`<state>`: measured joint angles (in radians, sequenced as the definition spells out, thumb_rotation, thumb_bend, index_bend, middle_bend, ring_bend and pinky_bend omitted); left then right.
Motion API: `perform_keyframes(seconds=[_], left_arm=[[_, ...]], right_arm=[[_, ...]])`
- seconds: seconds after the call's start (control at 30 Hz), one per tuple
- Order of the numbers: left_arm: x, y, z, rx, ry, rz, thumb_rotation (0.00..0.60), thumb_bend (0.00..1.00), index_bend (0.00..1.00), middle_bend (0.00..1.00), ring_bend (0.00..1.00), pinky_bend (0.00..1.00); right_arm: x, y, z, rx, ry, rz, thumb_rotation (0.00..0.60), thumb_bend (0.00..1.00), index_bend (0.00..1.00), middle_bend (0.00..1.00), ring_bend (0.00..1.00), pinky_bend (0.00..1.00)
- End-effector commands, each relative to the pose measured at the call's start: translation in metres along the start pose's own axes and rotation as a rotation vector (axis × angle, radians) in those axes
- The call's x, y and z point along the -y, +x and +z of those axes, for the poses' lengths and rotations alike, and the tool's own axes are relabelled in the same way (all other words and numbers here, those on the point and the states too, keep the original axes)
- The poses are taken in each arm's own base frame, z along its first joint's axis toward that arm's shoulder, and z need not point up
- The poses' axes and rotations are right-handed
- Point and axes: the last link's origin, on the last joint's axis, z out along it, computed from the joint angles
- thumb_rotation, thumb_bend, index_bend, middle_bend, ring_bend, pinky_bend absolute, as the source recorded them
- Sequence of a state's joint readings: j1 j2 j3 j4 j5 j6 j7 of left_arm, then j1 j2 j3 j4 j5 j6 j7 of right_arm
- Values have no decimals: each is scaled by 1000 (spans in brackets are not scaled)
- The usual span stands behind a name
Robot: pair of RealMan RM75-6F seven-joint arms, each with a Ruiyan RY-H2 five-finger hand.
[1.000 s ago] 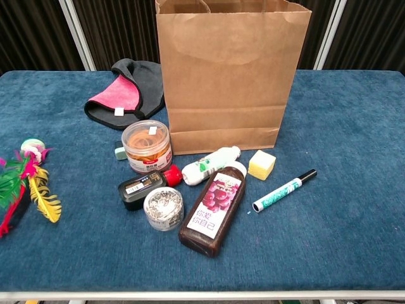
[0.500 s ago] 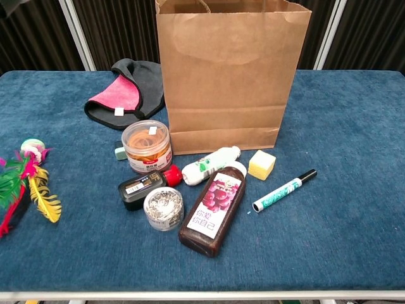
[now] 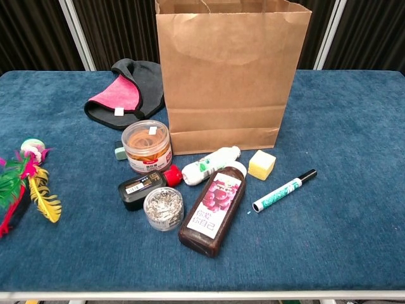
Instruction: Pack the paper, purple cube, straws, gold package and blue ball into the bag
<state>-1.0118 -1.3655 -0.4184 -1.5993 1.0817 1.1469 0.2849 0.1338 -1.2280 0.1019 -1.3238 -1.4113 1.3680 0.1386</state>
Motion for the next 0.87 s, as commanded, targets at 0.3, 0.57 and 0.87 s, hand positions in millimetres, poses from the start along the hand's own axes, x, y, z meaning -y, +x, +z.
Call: perform_keyframes(seconds=[0.3,0.57,0.87], left_arm=[[121,50,-156,77,394,399,600,62,282,294,247,264],[142,14,-266,290,526,460,600,63,289,293,247,264],[140,-4,-328,344,614,402,600,63,289,294,235,255]], right_arm=[[11,6,-2,-45,31,-10,600,60,137,185,7,0],[15,19,-9,-91,31,-37,600,52,137,181,1,0],[19,18,-11,-74,36,-87,600,57,137,180,0,0]])
